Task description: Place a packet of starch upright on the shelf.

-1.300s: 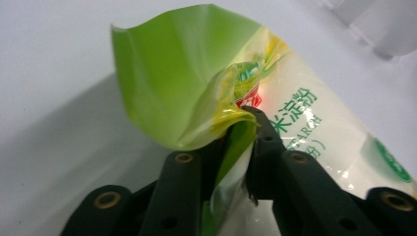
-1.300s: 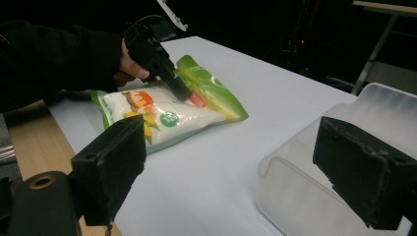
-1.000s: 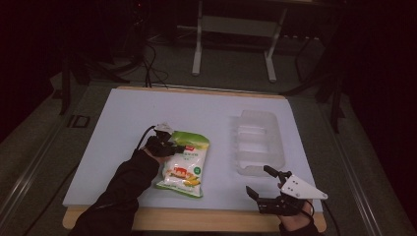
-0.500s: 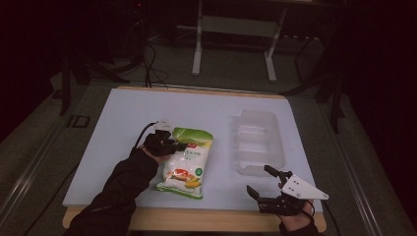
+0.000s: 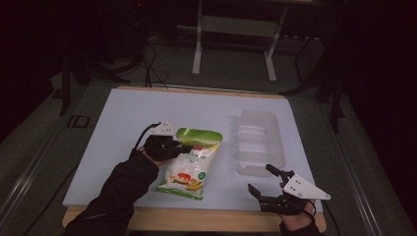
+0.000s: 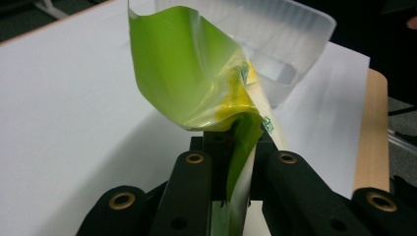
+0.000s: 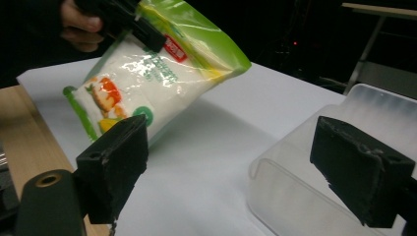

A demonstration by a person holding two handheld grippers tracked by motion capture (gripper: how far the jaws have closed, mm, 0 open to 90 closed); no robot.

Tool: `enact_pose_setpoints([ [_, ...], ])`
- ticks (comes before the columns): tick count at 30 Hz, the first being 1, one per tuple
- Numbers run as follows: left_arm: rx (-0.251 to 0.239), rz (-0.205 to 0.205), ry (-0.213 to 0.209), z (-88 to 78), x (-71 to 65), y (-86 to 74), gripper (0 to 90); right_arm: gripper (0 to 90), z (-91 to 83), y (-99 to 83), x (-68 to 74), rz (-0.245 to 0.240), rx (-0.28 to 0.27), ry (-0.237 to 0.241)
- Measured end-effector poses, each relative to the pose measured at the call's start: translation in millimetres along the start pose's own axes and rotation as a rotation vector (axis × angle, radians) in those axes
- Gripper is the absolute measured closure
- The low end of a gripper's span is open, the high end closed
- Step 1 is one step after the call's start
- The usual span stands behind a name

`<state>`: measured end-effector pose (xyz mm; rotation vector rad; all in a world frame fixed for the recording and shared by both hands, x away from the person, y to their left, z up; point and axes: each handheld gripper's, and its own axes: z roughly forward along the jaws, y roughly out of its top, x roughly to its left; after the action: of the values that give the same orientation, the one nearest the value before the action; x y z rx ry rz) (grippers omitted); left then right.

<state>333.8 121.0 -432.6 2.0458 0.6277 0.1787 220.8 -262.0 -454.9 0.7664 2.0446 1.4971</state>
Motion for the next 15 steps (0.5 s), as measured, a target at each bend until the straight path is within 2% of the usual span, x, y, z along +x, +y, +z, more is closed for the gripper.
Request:
enact_pose_setpoints([
  [2,0.0,0.0,0.0,0.0,0.0,0.0,85.2,12.8,0.0,0.4,0.0,0.003,0.002,-0.003],
  [3,-0.021,0.012,-0.025,-4.5,-8.5,2.8,85.4,10.0,0.4,0.7,-0.3,0.009,0.01,-0.001],
  [4,-0.021,0.012,-0.025,-4.5,-8.5,2.8,85.5,10.0,0.4,0.7,-0.3,0.009,0.01,-0.001],
  [6,-0.037,0.04,-0.035,-8.5,-19.4,5.8,85.6,10.0,1.4,0.6,-0.6,0.027,0.014,-0.013],
  [7,-0.037,0.04,-0.035,-8.5,-19.4,5.8,85.5,10.0,1.4,0.6,-0.6,0.027,0.014,-0.013],
  [9,-0.055,0.069,-0.047,-13.4,-30.1,8.5,85.8,10.1,-0.3,2.1,0.0,0.005,0.008,0.015],
  [13,-0.073,0.093,-0.055,-18.5,-40.5,12.4,85.8,11.3,-0.8,4.0,2.0,-0.017,0.006,0.007],
  [15,-0.086,0.109,-0.061,-22.6,-47.1,15.8,85.8,14.7,-1.1,4.1,2.0,-0.02,0.013,0.004],
])
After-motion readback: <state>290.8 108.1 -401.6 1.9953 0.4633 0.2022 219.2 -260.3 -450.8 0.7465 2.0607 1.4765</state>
